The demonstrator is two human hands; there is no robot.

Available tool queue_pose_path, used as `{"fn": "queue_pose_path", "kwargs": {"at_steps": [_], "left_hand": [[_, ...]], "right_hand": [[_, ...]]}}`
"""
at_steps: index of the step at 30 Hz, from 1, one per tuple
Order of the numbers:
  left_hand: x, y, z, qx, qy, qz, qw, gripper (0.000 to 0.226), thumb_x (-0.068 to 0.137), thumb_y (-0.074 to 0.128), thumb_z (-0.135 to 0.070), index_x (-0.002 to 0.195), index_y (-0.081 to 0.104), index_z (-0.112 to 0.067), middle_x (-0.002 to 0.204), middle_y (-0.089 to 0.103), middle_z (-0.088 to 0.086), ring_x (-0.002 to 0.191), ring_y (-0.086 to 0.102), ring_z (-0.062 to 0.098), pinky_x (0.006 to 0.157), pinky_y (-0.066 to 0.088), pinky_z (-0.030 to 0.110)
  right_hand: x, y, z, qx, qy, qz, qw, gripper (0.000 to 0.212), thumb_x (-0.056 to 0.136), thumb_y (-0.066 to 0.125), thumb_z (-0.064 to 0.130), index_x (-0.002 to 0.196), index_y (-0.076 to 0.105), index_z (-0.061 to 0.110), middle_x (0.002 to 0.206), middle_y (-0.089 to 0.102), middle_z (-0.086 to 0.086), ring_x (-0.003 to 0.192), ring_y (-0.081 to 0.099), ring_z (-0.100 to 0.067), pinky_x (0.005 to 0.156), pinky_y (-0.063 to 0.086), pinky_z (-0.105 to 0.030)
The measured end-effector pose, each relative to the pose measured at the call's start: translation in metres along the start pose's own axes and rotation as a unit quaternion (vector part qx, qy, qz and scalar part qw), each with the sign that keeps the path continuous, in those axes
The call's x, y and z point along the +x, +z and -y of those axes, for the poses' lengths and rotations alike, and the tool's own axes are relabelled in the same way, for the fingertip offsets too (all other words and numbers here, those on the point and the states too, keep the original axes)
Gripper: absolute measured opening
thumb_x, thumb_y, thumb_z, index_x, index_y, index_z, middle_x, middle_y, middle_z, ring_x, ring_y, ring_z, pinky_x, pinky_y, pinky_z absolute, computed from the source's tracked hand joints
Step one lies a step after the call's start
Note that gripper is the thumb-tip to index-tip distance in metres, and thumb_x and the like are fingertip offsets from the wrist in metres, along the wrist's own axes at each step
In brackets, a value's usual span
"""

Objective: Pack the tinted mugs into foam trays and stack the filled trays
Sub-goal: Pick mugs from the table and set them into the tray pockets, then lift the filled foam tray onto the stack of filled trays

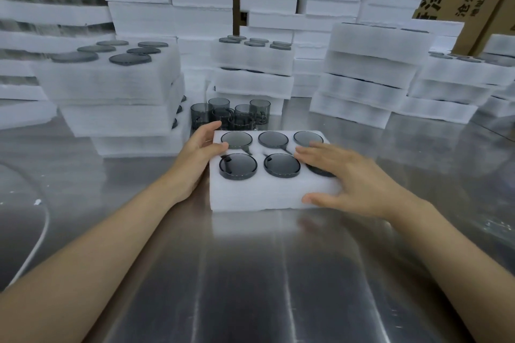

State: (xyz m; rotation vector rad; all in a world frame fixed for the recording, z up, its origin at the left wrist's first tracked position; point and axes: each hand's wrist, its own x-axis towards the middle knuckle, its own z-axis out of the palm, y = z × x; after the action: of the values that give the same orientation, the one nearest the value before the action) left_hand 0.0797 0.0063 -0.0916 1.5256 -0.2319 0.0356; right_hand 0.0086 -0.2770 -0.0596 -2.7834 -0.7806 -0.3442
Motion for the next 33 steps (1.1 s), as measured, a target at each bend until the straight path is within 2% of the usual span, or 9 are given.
{"fn": "queue_pose_path", "kwargs": {"at_steps": [2, 5, 8, 13, 16, 19, 22, 29, 33], "left_hand": [[0.004, 0.000, 0.002, -0.029, 0.000, -0.012, 0.999, 0.040, 0.087, 0.061, -0.018, 0.124, 0.053, -0.030, 0.140, 0.050, -0.002, 0.119, 0.055, 0.009, 0.102, 0.043, 0.030], [0.005, 0.002, 0.003, -0.059, 0.001, -0.027, 0.998, 0.031, 0.098, 0.044, -0.015, 0.127, 0.048, -0.026, 0.129, 0.052, -0.011, 0.103, 0.060, -0.002, 0.087, 0.046, 0.020], [0.005, 0.003, 0.004, -0.070, 0.002, -0.030, 0.997, 0.028, 0.101, 0.040, -0.016, 0.126, 0.047, -0.026, 0.132, 0.046, -0.007, 0.117, 0.053, 0.009, 0.099, 0.041, 0.027], [0.005, 0.002, 0.005, -0.057, 0.004, -0.016, 0.998, 0.027, 0.102, 0.040, -0.016, 0.126, 0.050, -0.024, 0.129, 0.048, -0.004, 0.112, 0.055, 0.010, 0.091, 0.045, 0.026], [0.006, 0.002, 0.005, -0.060, 0.004, -0.015, 0.998, 0.028, 0.101, 0.040, -0.016, 0.126, 0.051, -0.022, 0.124, 0.049, -0.004, 0.110, 0.056, 0.010, 0.090, 0.046, 0.027], [0.006, 0.002, 0.006, -0.058, 0.002, -0.015, 0.998, 0.028, 0.101, 0.041, -0.016, 0.126, 0.051, -0.022, 0.121, 0.051, -0.005, 0.109, 0.057, 0.011, 0.091, 0.046, 0.028], [0.007, 0.002, 0.007, -0.056, 0.004, -0.019, 0.998, 0.026, 0.101, 0.042, -0.016, 0.122, 0.054, -0.024, 0.118, 0.053, -0.006, 0.107, 0.058, 0.009, 0.090, 0.046, 0.028], [0.010, 0.002, 0.011, -0.043, 0.010, -0.017, 0.999, 0.026, 0.099, 0.045, -0.014, 0.117, 0.058, -0.029, 0.118, 0.056, -0.008, 0.106, 0.061, 0.007, 0.086, 0.047, 0.026], [0.012, 0.000, 0.012, -0.066, -0.001, -0.032, 0.997, 0.027, 0.098, 0.047, -0.013, 0.120, 0.057, -0.026, 0.119, 0.056, -0.005, 0.110, 0.061, 0.010, 0.087, 0.048, 0.027]], "right_hand": [[0.003, -0.006, -0.001, 0.074, 0.037, 0.000, 0.997, 0.066, 0.068, 0.074, 0.057, 0.128, 0.050, 0.046, 0.135, 0.047, 0.026, 0.127, 0.039, 0.006, 0.106, 0.034, -0.024], [0.004, -0.019, -0.008, 0.080, 0.064, 0.027, 0.994, 0.059, 0.057, 0.081, 0.057, 0.109, 0.056, 0.047, 0.118, 0.055, 0.025, 0.109, 0.050, 0.004, 0.094, 0.042, -0.022], [-0.009, -0.033, -0.024, 0.084, 0.084, 0.030, 0.992, 0.056, 0.053, 0.087, 0.050, 0.102, 0.060, 0.050, 0.112, 0.060, 0.030, 0.104, 0.052, 0.014, 0.086, 0.038, -0.004], [-0.030, -0.049, -0.059, 0.054, 0.180, 0.009, 0.982, 0.051, 0.049, 0.084, 0.057, 0.093, 0.060, 0.058, 0.104, 0.060, 0.035, 0.104, 0.056, 0.008, 0.081, 0.043, -0.019], [-0.030, -0.034, -0.074, -0.017, 0.256, -0.063, 0.964, 0.055, 0.056, 0.078, 0.063, 0.107, 0.061, 0.049, 0.114, 0.058, 0.014, 0.113, 0.053, -0.016, 0.093, 0.045, -0.038], [-0.020, -0.005, -0.080, -0.020, 0.242, -0.156, 0.957, 0.059, 0.073, 0.077, 0.047, 0.123, 0.062, 0.021, 0.128, 0.058, -0.003, 0.123, 0.046, -0.023, 0.100, 0.042, -0.041], [-0.004, 0.012, -0.086, -0.039, 0.220, -0.163, 0.961, 0.056, 0.084, 0.071, 0.036, 0.130, 0.057, 0.007, 0.139, 0.051, -0.012, 0.131, 0.036, -0.030, 0.109, 0.031, -0.039], [0.026, 0.027, -0.103, -0.073, 0.255, -0.190, 0.945, 0.052, 0.089, 0.063, 0.042, 0.133, 0.055, 0.015, 0.145, 0.045, -0.003, 0.137, 0.030, -0.024, 0.099, 0.040, -0.044], [0.032, 0.029, -0.115, -0.021, 0.266, -0.217, 0.939, 0.051, 0.086, 0.067, 0.040, 0.130, 0.058, 0.016, 0.143, 0.046, -0.003, 0.135, 0.033, -0.022, 0.103, 0.037, -0.040]]}}
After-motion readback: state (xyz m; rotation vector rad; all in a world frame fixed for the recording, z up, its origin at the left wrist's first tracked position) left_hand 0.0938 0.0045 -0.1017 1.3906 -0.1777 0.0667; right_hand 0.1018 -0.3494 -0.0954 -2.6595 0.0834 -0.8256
